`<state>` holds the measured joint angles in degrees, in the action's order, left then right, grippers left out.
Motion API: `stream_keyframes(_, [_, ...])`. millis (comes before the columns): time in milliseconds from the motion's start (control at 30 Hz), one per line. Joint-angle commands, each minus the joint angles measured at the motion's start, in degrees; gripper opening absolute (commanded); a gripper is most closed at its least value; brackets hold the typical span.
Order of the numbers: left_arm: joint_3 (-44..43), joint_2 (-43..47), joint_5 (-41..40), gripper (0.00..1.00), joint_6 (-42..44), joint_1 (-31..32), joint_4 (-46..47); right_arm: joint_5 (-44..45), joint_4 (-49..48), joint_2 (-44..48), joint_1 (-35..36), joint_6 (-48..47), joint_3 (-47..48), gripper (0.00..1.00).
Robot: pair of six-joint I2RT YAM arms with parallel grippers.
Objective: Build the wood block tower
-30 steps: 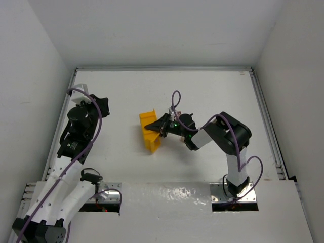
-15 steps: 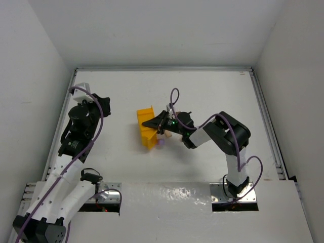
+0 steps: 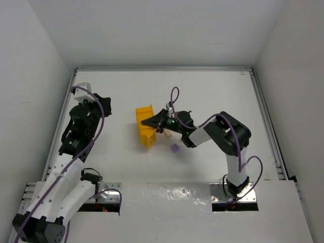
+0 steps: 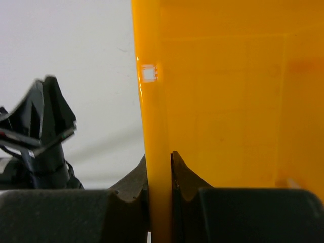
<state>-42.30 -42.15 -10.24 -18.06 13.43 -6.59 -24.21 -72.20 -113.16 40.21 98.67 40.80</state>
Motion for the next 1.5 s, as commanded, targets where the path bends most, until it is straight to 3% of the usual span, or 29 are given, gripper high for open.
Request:
stream_keyframes(0, [-1.29, -0.92, 0.14, 0.19, 1.01, 0.46, 1.23, -0.58, -24.83, 0.03, 0.57, 0.84, 2.58, 0.00])
stream_keyframes(67, [-1.29, -0.04, -2.06, 0.29, 1.28, 0.54, 0.09, 2.66, -24.83, 7.15, 2.94, -2.68, -1.84, 0.00])
stream_keyframes(133, [-0.94, 0.05, -1.11, 0.41, 1.28, 0.54, 1.04, 3.38, -24.74, 6.04, 0.59, -3.75, 1.37, 0.00])
stream_keyframes(167, [-0.94, -0.38, -0.49, 0.43, 1.28, 0.54, 1.31, 2.25, -24.83, 3.68, -0.56, -2.71, 3.83, 0.00])
stream_keyframes(200, [-1.03, -0.65, -0.13, 0.45, 1.28, 0.54, 1.40, 1.97, -24.83, 0.78, -1.26, 5.74, 7.51, 0.00])
stream_keyframes(333, [-0.85, 0.31, -0.75, 0.45, 1.37, 0.54, 0.61, 3.19, -24.83, 5.65, 1.53, -0.32, -3.42, 0.00])
stream_keyframes(433, [-0.59, -0.47, 0.83, 0.45, 1.10, 0.54, 1.84, 2.24, -24.65, 3.75, 0.58, -1.56, 2.86, 0.00])
stream_keyframes(500, [-1.03, -1.00, 0.92, 0.45, 1.10, 0.54, 0.89, -1.08, -24.83, -0.56, 1.10, 4.48, 7.26, 0.00])
stream_keyframes(567, [-0.85, -0.30, 0.22, 0.45, 1.45, 0.54, 0.26, -1.02, -24.65, 3.71, 2.50, -3.17, 3.00, 0.00])
stream_keyframes(633, [-0.24, 0.75, 0.92, 0.45, 1.19, 0.54, 1.49, -0.66, -24.65, 4.97, 2.34, -4.72, 0.33, 0.00])
stream_keyframes(800, [-0.94, 0.23, 1.54, 0.45, 1.36, 0.54, 0.71, -9.63, -20.72, 4.61, -1.09, -5.76, 11.93, 0.00])
stream_keyframes(1000, [-0.59, 2.78, 1.10, 0.45, 1.54, 0.54, 1.23, -15.17, 3.62, 10.58, -4.77, -23.68, 13.08, 0.00])
stream_keyframes(1033, [-0.59, 3.04, 1.36, 0.45, 1.54, 0.46, 1.23, -15.17, 11.74, 13.29, -5.83, -26.83, 12.82, 0.00])
stream_keyframes(1100, [-0.59, 3.39, 1.71, 0.44, 1.45, 0.54, 1.14, -12.20, 25.02, 17.25, -9.25, -41.31, 12.64, 0.00])
stream_keyframes(1133, [-0.59, 3.74, 1.71, 0.44, 1.37, 0.54, 1.14, -9.22, 34.84, 19.45, -10.05, -48.50, 13.51, 0.00])
stream_keyframes(1167, [-0.59, 3.92, 1.98, 0.44, 1.28, 0.54, 1.14, 1.60, 53.82, 23.65, -10.58, -63.71, 16.39, 0.00])
stream_keyframes(1233, [-0.59, 4.36, 2.42, 0.44, 1.19, 0.54, 1.23, 15.09, 70.62, 27.45, -10.50, -74.90, 18.78, 0.00])
stream_keyframes(1300, [-0.59, 4.62, 3.12, 0.44, 1.10, 0.54, 1.40, 30.83, 76.31, 28.70, -11.11, -84.93, 20.02, 0.00])
stream_keyframes(1467, [-0.67, 5.76, 3.30, 0.42, 1.01, 0.54, 1.41, 44.40, 85.64, 24.32, -15.50, -93.04, 23.09, 0.00])
